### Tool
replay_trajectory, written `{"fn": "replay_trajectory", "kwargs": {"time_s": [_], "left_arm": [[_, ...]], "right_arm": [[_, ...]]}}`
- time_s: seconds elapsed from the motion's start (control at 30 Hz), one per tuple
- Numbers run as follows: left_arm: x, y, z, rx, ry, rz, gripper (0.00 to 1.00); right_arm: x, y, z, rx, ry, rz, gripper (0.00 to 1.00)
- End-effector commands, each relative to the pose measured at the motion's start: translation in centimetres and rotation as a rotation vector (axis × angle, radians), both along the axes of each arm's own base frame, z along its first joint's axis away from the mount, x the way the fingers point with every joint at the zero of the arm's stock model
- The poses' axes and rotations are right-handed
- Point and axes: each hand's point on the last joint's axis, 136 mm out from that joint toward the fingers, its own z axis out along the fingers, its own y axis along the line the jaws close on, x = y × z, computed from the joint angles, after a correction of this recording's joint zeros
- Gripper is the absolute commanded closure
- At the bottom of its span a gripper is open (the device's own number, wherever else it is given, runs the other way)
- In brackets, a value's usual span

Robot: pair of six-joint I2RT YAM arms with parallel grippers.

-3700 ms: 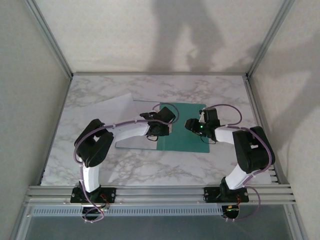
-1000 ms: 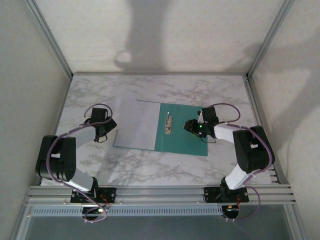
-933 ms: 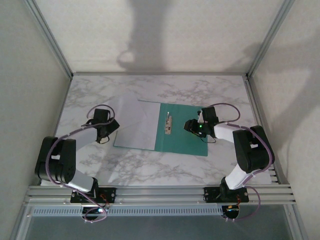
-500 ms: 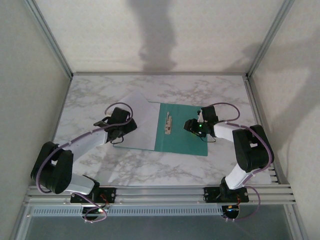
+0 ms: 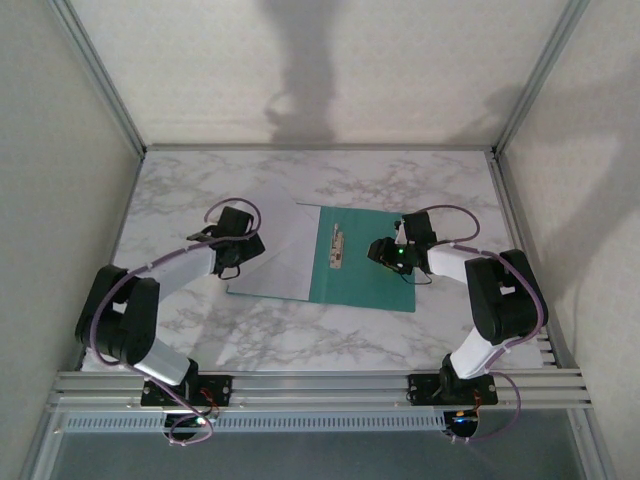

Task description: Put the files into the folder

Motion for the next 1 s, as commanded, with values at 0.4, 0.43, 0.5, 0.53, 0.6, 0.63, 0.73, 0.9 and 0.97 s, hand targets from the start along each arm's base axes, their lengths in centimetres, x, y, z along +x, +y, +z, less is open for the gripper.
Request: {"fn": "replay_trajectory", "kwargs": {"time_s": [0.4,0.43,0.5,0.53,0.6,0.63,0.73,0.9,0.97], "left_arm": [[-3.0,-3.3,-3.2,-0.153,0.096,-0.084,0.09],[-3.2,-3.5,-3.2,-0.160,0.097,-0.085,0.09],[-3.6,-4.1,-3.2,-0.178,0.098,-0.089,0.09],[-3.9,-4.2,-3.2,-0.184,0.103,-0.085,0.09],[-4.3,-4.4,-3.2,-0.195,0.100,-0.080,0.09],[-4.5,-4.6,-3.2,-0.198,0.100,-0.078,0.09],[-5.0,-5.3,-2.8,-0.222,0.092,-0.081,0.09],[-6.1,-8.0,-2.2,-0.340,0.093,-0.123,0.09],[-6.6,-9.0,-1.6,-0.382,0.087,-0.137,0.09]], "right_arm": [[-4.2,-0.4,-4.0,-0.057,0.203,0.029,0.51],[-4.2,-0.4,-4.2,-0.060,0.204,0.028,0.51],[-4.2,-0.4,-4.3,-0.060,0.207,0.027,0.51],[-4.2,-0.4,-4.3,-0.059,0.208,0.028,0.51],[-4.2,-0.4,-4.4,-0.060,0.207,0.028,0.51],[-4.2,-0.4,-4.4,-0.060,0.208,0.027,0.51],[-4.1,-0.3,-4.3,-0.062,0.206,0.028,0.51],[-3.9,-0.2,-4.1,-0.062,0.201,0.031,0.51],[-3.7,-0.2,-4.0,-0.064,0.196,0.034,0.51]]}}
